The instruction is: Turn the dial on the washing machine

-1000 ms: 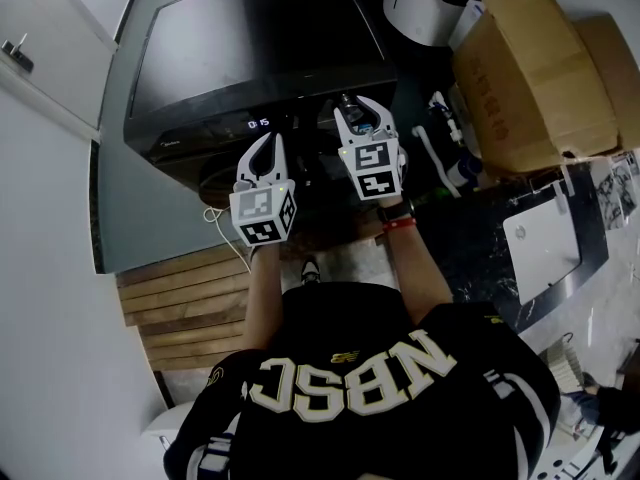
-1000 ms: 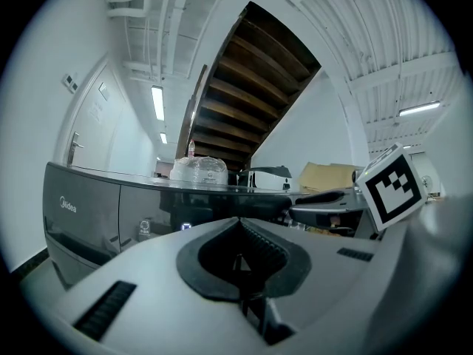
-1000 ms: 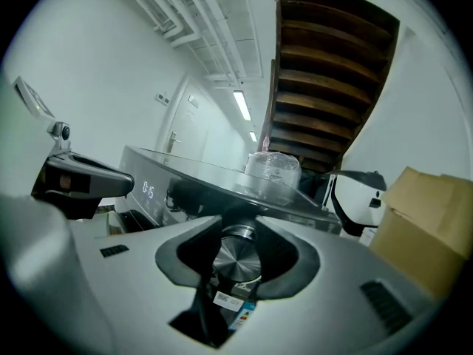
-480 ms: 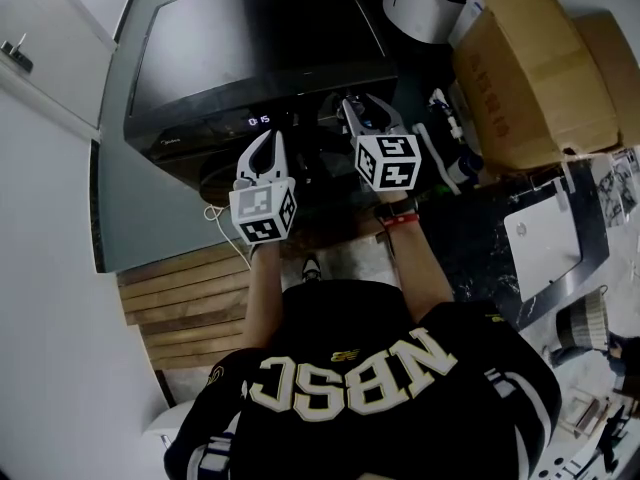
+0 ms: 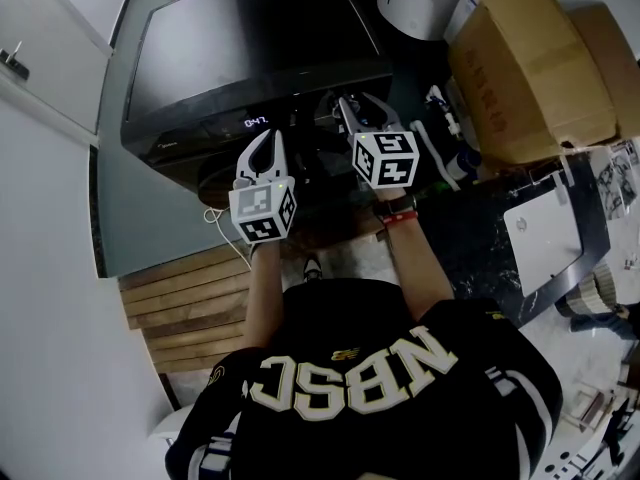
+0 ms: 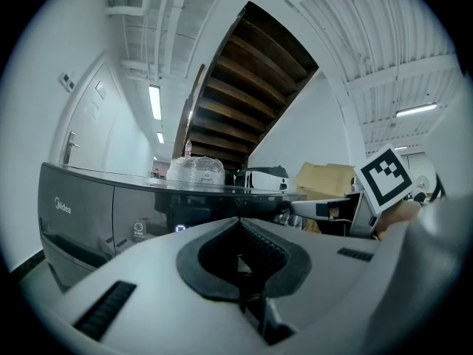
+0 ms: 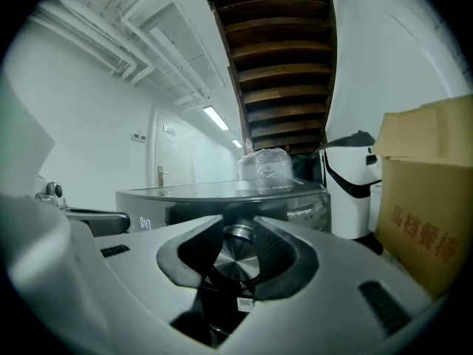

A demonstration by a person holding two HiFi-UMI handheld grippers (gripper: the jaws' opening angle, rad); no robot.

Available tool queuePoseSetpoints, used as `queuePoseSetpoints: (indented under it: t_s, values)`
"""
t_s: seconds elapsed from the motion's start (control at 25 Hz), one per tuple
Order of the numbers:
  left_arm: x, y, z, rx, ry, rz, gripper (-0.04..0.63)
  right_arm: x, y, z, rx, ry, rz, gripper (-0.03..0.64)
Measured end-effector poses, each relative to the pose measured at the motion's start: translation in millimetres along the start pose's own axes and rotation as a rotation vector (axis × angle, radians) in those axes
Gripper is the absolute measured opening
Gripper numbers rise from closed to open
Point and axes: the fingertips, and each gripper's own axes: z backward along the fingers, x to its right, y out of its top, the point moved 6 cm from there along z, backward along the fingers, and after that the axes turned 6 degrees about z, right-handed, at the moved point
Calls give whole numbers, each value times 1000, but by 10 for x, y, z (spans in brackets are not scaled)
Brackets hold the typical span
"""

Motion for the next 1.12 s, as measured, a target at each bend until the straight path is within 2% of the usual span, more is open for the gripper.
queuePoseSetpoints:
  t_s: [0.24, 0.52, 0.64, 0.84, 0.92, 1.12]
  values:
    - [-21, -1, 1, -4, 0, 1, 14, 15, -15, -9, 2, 6, -27, 132]
    - [-29, -11, 8, -11, -3, 3, 14, 46, -49, -7, 16, 11, -112, 132]
    - [-37, -8, 16, -11, -3, 3, 14, 85, -47, 13, 35, 18, -207, 132]
    - [-34, -22, 13, -16, -4, 3, 14, 219, -124, 37, 70, 49, -470, 129]
    - [-23, -26, 8, -19, -8, 3, 14, 238, -152, 31, 77, 62, -526, 127]
    - [-1, -36, -13, -24, -17, 1, 14, 217, -72, 51, 77, 28, -458, 120]
